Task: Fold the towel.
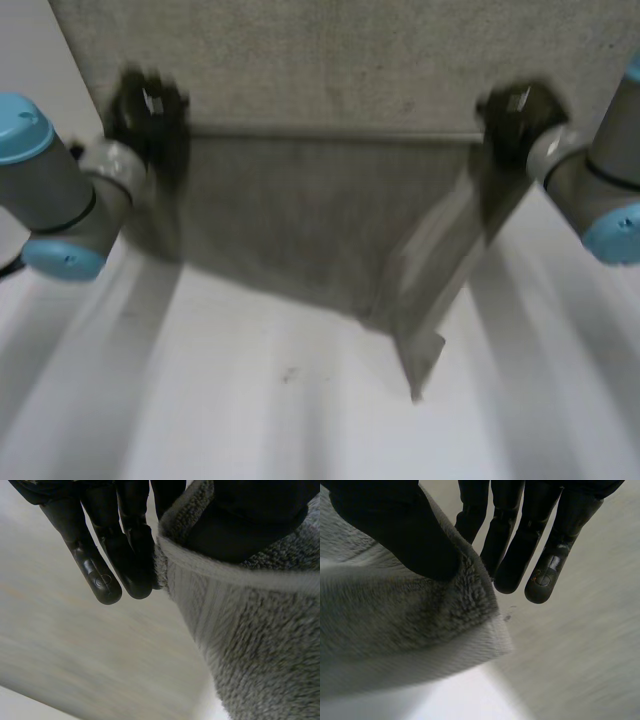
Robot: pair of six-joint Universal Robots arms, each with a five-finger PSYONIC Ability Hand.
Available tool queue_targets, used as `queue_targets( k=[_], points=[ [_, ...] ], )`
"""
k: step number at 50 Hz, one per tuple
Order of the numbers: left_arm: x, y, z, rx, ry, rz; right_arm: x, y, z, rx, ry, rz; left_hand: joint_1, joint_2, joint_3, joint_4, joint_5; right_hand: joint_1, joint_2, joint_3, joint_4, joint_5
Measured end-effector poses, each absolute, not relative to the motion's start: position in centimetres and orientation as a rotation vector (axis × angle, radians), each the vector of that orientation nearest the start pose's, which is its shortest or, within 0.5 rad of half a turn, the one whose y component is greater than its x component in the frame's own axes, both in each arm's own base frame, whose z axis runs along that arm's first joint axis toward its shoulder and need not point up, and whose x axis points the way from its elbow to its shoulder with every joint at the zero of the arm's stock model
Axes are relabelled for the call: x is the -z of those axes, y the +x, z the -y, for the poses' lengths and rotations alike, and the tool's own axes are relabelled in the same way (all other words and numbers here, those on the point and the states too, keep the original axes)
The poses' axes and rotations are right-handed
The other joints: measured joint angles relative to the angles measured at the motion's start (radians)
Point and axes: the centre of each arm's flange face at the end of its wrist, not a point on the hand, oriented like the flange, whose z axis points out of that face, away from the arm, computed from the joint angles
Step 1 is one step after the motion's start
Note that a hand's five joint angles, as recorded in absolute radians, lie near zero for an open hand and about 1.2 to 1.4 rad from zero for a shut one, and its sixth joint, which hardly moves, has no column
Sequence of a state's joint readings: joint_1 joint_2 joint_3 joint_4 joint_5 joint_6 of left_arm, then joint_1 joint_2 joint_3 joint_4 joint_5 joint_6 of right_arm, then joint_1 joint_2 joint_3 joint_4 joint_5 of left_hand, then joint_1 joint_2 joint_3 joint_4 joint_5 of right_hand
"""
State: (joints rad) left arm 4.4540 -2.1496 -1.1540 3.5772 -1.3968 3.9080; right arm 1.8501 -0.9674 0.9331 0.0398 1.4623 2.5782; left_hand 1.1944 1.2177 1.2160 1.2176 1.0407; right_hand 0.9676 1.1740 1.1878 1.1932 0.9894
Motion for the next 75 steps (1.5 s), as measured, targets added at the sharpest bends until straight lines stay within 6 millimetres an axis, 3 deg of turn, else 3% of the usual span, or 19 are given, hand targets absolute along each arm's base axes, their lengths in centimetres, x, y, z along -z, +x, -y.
queue_targets(
  k=[1,2,3,4,5,7,11,18,19,25,30,33,38,44,50,58,62,67,75],
  points=[
    [-26.4,-25.8,40.1,2.247,1.022,-1.410,-27.4,25.8,38.6,2.298,-1.061,-2.062,0.000,0.000,0.000,0.000,0.000,0.000,0.000,0.000,0.000,0.000],
    [-29.6,-26.3,40.6,2.416,0.890,-1.201,-31.5,25.9,39.2,2.572,-0.893,-1.844,0.000,0.000,0.000,0.000,0.000,0.000,0.000,0.000,0.000,0.000],
    [-29.6,-26.3,40.6,2.416,0.890,-1.201,-31.5,25.9,39.2,2.572,-0.893,-1.844,0.000,0.000,0.000,0.000,0.000,0.000,0.000,0.000,0.000,0.000],
    [-31.4,-26.4,40.6,2.499,0.818,-1.091,-32.7,25.9,39.2,2.643,-0.846,-1.774,0.000,0.000,0.000,0.000,0.000,0.000,0.000,0.000,0.000,0.000],
    [-33.1,-26.5,40.4,2.568,0.754,-0.996,-35.4,25.8,38.8,2.790,-0.738,-1.608,0.000,0.000,0.000,0.000,0.000,0.000,0.000,0.000,0.000,0.000],
    [-35.0,-26.5,39.9,2.648,0.678,-0.898,-37.8,25.6,38.0,2.905,-0.648,-1.453,0.000,0.000,0.000,0.000,0.000,0.000,0.000,0.000,0.000,0.000],
    [-36.6,-26.1,39.0,2.731,0.604,-0.870,-40.3,25.3,36.2,3.009,-0.564,-1.278,0.005,0.000,0.000,0.000,0.000,0.000,0.000,0.000,0.000,0.003],
    [-33.4,-25.6,38.7,2.662,0.684,-1.111,-37.1,25.5,34.9,2.841,-0.741,-1.475,0.005,0.000,0.000,0.000,0.000,0.000,0.000,0.000,0.000,0.005],
    [-31.0,-25.5,38.2,2.605,0.758,-1.240,-35.0,25.5,34.5,2.727,-0.824,-1.603,0.005,0.000,0.000,0.000,0.000,0.000,0.000,0.000,0.000,0.005],
    [-25.1,-24.9,36.4,2.447,0.957,-1.521,-29.3,25.1,33.3,2.425,-0.977,-1.909,0.005,0.000,0.000,0.000,0.000,0.000,0.000,0.000,0.000,0.005],
    [-18.7,-24.0,33.4,2.216,1.169,-1.787,-22.1,24.4,31.4,2.043,-1.163,-2.217,0.005,0.000,0.000,0.000,0.000,0.000,0.000,0.000,0.000,0.005],
    [-16.1,-23.5,32.2,2.081,1.263,-1.863,-18.6,24.0,30.3,1.846,-1.273,-2.335,0.005,0.000,0.000,0.000,0.000,0.000,0.000,0.000,0.000,0.005],
    [-12.9,-22.3,30.9,1.846,1.402,-1.918,-15.3,23.6,28.9,1.647,-1.383,-2.416,0.005,0.000,0.000,0.000,0.000,0.000,0.000,0.000,0.000,0.005],
    [-12.0,-21.5,30.7,1.734,1.461,-1.910,-14.9,23.1,28.3,1.619,-1.389,-2.410,-0.015,-0.044,-0.042,-0.034,-0.031,0.000,0.000,0.000,0.000,0.005],
    [-12.1,-21.2,31.0,1.718,1.457,-1.904,-15.2,22.5,28.0,1.630,-1.364,-2.395,-0.449,-0.471,-0.468,-0.472,-0.466,0.000,0.000,0.000,0.000,0.005],
    [-11.8,-20.2,31.6,1.674,1.385,-1.919,-15.3,21.8,27.5,1.629,-1.341,-2.388,-0.507,-0.534,-0.532,-0.534,-0.532,0.000,0.000,0.000,0.000,0.005],
    [-11.7,-19.9,31.6,1.650,1.360,-1.929,-15.3,21.5,27.6,1.638,-1.332,-2.393,-0.482,-0.501,-0.509,-0.511,-0.508,0.000,0.000,0.000,0.000,0.005],
    [-11.8,-19.5,31.0,1.630,1.350,-1.943,-15.4,21.3,27.6,1.642,-1.329,-2.396,-0.095,-0.106,-0.106,-0.111,-0.111,0.000,0.000,0.000,0.000,0.005],
    [-12.6,-19.2,29.2,1.607,1.358,-1.963,-15.9,21.2,27.3,1.644,-1.341,-2.402,-0.038,-0.014,-0.014,-0.014,-0.025,0.000,0.000,0.000,0.000,0.005]
  ],
)
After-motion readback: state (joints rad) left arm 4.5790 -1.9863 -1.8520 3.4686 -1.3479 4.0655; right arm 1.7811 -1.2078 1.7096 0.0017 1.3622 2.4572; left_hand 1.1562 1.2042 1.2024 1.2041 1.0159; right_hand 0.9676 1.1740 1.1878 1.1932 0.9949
